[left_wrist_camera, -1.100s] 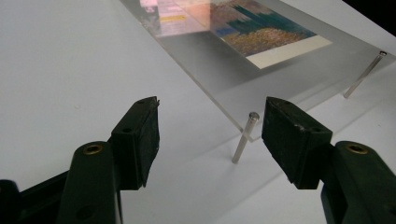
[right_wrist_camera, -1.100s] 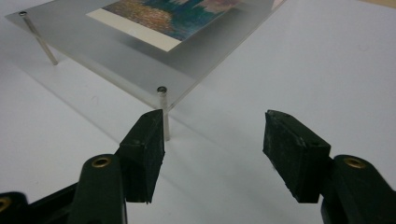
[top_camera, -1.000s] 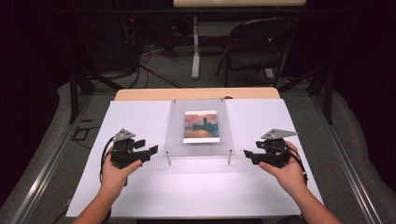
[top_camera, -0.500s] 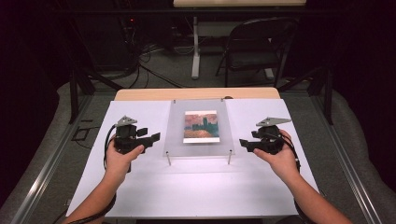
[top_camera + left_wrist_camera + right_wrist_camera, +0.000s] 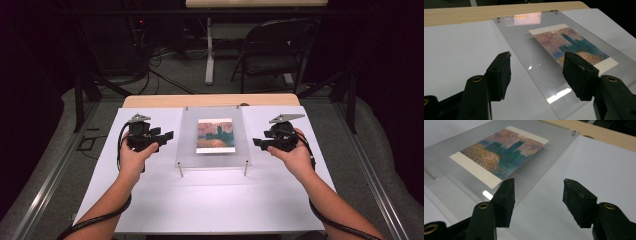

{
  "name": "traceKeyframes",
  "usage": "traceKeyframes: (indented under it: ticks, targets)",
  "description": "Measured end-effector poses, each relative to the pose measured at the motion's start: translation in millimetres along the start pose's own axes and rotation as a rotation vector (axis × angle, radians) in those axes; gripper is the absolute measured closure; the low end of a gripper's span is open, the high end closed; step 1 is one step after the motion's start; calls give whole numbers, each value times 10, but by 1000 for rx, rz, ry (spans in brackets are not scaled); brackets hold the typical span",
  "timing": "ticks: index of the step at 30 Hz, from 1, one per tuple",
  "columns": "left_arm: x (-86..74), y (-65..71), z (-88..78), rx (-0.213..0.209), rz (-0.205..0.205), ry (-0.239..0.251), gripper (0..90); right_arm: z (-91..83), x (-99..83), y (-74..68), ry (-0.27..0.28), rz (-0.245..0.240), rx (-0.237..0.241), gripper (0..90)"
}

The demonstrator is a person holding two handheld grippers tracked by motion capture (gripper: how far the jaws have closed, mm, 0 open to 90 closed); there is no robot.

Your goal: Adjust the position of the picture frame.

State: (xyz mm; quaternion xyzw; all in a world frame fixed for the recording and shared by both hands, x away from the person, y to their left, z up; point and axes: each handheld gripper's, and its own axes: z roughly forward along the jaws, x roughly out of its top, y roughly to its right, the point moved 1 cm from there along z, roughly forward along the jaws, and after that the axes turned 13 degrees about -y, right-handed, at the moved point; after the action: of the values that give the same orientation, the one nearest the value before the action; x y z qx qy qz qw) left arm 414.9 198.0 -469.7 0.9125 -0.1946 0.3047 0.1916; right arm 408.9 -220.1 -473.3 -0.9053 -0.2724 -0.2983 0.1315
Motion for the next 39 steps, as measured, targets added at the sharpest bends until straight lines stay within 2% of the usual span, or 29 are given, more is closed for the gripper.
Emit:
traceKeyframes:
  ticks: [3,6,9,11,13,15,17,19,21,26,28,31,35,39]
  targets:
    - [60,-12,38,-10,-9,-4,390,21,73,43,20,-19,-23,408]
    - [113,-22,81,-25,-10,1,369,50,135,87,30,-9,-32,399]
    - [187,-37,133,-35,-25,7,348,81,193,109,27,18,-19,396]
    - [227,-41,152,-42,-26,12,336,101,226,105,27,30,-34,394]
    - [247,-38,163,-39,-25,21,328,124,260,103,27,31,-49,391]
    - [297,-39,200,-22,-4,35,324,148,293,102,36,23,-57,387]
    - [312,-41,217,-12,3,28,319,161,309,97,40,27,-58,384]
    - [350,-41,262,6,0,-1,319,197,357,96,32,32,-62,383]
    - [376,-46,288,3,1,-10,318,230,388,104,31,34,-55,383]
    - [427,-92,353,4,-28,-4,314,309,455,134,18,47,-60,380]
    - [440,-115,377,10,-38,-7,312,332,480,149,12,49,-78,367]
    - [468,-135,406,18,-45,-14,309,362,513,165,22,44,-85,365]
    - [500,-153,451,19,-54,-21,309,393,568,181,18,74,-62,382]
    - [518,-166,497,19,-58,-28,309,435,630,203,21,70,-71,379]
